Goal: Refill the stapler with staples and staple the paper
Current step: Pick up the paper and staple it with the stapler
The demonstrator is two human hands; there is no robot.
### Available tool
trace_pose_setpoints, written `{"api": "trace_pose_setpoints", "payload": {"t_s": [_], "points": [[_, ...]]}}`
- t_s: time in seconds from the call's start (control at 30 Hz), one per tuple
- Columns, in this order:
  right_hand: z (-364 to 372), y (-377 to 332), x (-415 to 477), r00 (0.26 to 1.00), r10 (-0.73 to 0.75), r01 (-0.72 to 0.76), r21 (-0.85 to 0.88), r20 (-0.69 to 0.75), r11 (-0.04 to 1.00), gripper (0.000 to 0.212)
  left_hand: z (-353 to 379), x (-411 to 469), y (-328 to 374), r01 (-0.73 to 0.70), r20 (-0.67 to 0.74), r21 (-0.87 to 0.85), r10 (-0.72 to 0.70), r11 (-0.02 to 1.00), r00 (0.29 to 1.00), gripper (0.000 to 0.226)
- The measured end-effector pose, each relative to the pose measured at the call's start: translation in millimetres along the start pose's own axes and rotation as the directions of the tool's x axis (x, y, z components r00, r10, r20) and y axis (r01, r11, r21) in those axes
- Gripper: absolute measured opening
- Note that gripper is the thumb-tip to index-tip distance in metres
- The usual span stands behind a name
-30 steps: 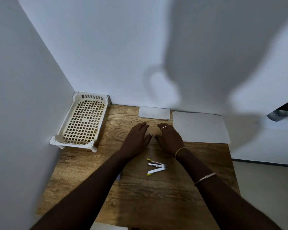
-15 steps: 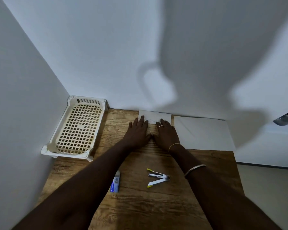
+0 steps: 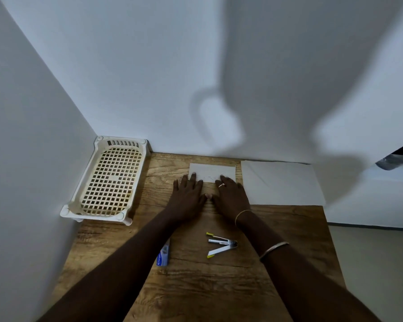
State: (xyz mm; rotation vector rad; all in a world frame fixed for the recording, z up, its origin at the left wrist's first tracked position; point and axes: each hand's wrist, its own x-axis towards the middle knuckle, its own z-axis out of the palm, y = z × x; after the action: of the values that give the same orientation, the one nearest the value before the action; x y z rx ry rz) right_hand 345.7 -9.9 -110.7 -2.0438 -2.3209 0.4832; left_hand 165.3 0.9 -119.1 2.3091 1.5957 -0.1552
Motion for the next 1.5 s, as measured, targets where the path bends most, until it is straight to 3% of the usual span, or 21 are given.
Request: {"api": "trace_pose_setpoints", "payload": {"t_s": [0.5, 0.6, 0.67, 0.73, 0.83, 0.93, 1.2, 1.3, 1.43, 1.5], "points": [[17, -15, -91, 0.995, -0.065, 0.063, -0.023, -0.082, 0.998, 0.051, 23, -88, 20, 0.03, -0.038, -0.042, -0.031, 0.999, 0.999, 0.058], [9, -15, -92, 0.98, 0.056, -0.026, 0.154, -0.193, 0.988, 0.048, 17, -90, 21, 0.024, -0.123, -0.189, -0.048, 0.982, 0.991, 0.058], [1, -15, -88, 0.922, 0.288, -0.173, 0.392, -0.258, 0.904, 0.041, 10, -90, 22, 0.061, -0.207, -0.417, -0.16, 0.907, 0.965, 0.059], [-5, -11, -81, 0.865, 0.452, -0.293, 0.509, -0.22, 0.809, 0.037, 2, -87, 25, 0.12, -0.233, -0.616, -0.325, 0.778, 0.917, 0.056], [-9, -4, -69, 0.809, 0.58, -0.395, 0.644, -0.094, 0.655, 0.027, -7, -78, 28, 0.249, -0.133, -0.745, -0.503, 0.619, 0.854, 0.054], [-8, -1, -62, 0.777, 0.629, -0.436, 0.708, -0.016, 0.556, 0.02, -9, -71, 28, 0.306, -0.022, -0.814, -0.553, 0.494, 0.833, 0.053], [-6, 2, -54, 0.747, 0.658, -0.503, 0.724, 0.09, 0.473, 0.027, -11, -63, 20, 0.345, 0.1, -0.885, -0.595, 0.313, 0.797, 0.056], [-9, 5, -57, 0.729, 0.667, -0.502, 0.783, 0.155, 0.366, 0.03, -13, -65, 17, 0.341, 0.14, -0.91, -0.596, 0.238, 0.79, 0.055], [-22, 8, -67, 0.714, 0.663, -0.421, 0.896, 0.228, 0.145, 0.031, -20, -74, 17, 0.324, 0.19, -0.936, -0.578, 0.137, 0.793, 0.054], [-35, 9, -74, 0.727, 0.652, -0.369, 0.923, 0.214, 0.109, 0.031, -27, -84, 18, 0.277, 0.191, -0.958, -0.549, 0.079, 0.814, 0.062]]}}
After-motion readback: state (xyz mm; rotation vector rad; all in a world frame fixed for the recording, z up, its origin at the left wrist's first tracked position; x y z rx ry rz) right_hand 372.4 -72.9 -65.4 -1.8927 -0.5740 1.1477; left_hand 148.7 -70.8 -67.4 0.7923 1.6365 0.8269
